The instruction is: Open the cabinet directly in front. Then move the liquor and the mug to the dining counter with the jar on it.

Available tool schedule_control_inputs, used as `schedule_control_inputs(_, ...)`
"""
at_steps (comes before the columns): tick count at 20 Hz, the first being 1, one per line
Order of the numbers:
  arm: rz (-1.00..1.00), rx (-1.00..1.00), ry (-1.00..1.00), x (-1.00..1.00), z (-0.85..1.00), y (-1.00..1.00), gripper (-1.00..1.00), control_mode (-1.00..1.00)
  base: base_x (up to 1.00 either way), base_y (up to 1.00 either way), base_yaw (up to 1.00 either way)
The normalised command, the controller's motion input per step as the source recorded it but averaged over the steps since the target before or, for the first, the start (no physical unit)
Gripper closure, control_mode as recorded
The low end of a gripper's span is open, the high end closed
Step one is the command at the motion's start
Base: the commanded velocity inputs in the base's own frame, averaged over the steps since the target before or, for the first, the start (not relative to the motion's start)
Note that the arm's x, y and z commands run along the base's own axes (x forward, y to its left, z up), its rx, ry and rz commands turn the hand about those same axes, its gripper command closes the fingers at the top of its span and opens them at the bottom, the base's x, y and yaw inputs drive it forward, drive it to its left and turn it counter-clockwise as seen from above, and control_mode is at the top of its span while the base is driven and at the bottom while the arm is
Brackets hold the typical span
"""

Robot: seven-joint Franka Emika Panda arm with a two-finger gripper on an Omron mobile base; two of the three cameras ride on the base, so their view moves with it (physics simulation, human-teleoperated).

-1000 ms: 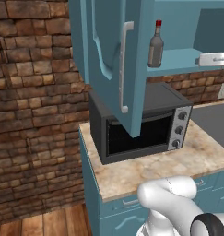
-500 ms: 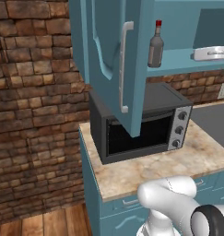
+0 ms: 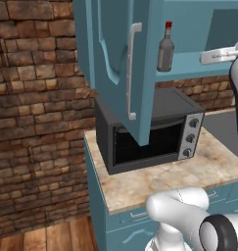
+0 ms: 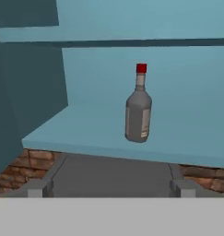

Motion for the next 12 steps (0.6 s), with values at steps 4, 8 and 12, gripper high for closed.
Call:
schedule_control_inputs(4, -0.04, -0.01, 0.03, 0.23, 0.14, 0.00, -1.00, -1.00, 0.00, 0.00, 0.00)
schedule_control_inputs(8, 0.00, 0.00, 0.09, 0.23, 0.12, 0.00, -1.00, -1.00, 0.00, 0.00, 0.00)
schedule_control_inputs(12, 0.00, 0.00, 0.06, 0.22, 0.05, 0.00, -1.00, -1.00, 0.00, 0.00, 0.00)
